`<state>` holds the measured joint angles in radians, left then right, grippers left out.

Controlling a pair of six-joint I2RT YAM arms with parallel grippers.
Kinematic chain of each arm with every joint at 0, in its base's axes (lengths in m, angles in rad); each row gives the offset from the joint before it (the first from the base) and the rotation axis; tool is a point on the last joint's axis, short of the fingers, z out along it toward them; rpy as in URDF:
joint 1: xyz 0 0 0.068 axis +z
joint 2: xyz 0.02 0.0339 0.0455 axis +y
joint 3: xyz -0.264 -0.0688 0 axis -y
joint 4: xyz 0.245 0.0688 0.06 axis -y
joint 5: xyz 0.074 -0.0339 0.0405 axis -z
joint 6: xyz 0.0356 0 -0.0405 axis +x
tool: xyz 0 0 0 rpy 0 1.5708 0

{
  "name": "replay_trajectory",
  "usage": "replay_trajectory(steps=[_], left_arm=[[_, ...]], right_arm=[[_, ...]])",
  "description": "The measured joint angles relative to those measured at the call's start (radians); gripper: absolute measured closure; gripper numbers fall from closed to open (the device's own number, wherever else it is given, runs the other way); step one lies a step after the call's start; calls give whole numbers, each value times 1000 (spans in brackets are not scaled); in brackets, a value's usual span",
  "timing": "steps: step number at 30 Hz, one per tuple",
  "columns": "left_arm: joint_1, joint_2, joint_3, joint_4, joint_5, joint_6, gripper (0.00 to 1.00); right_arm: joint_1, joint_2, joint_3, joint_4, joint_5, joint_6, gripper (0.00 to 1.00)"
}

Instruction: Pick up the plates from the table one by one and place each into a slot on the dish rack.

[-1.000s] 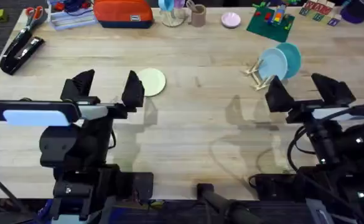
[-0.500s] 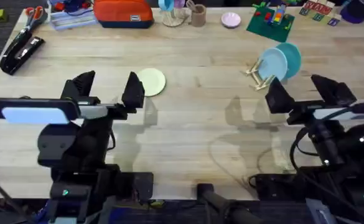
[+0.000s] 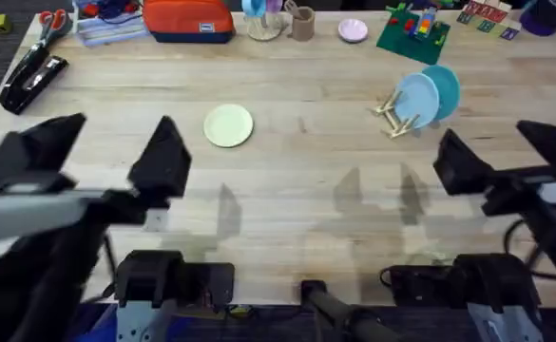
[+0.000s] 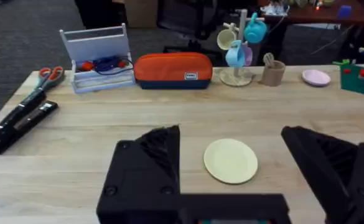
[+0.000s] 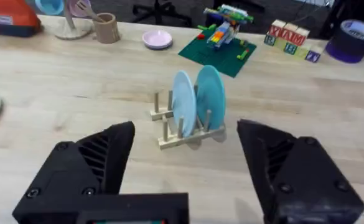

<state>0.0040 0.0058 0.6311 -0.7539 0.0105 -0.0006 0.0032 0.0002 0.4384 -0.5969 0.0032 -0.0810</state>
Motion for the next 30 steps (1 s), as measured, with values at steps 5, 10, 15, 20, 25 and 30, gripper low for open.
replay_trajectory(steps=[5, 10, 15, 20, 25, 30], left_arm=[[0, 53, 172, -153, 0, 0, 8], [0, 130, 281, -208, 0, 0, 10], [0, 215, 368, -212, 4, 0, 10], [0, 322, 442, -237, 27, 0, 10], [0, 467, 532, -318, 55, 0, 9], [0, 638, 656, -421, 70, 0, 9]], right_arm=[[0, 50, 119, -101, 0, -22, 8], [0, 177, 242, -148, 0, -28, 7], [0, 344, 368, -152, 0, -29, 8], [0, 512, 499, -177, 0, -29, 7], [0, 657, 644, -251, 0, -29, 8], [0, 779, 780, -337, -1, -29, 7]])
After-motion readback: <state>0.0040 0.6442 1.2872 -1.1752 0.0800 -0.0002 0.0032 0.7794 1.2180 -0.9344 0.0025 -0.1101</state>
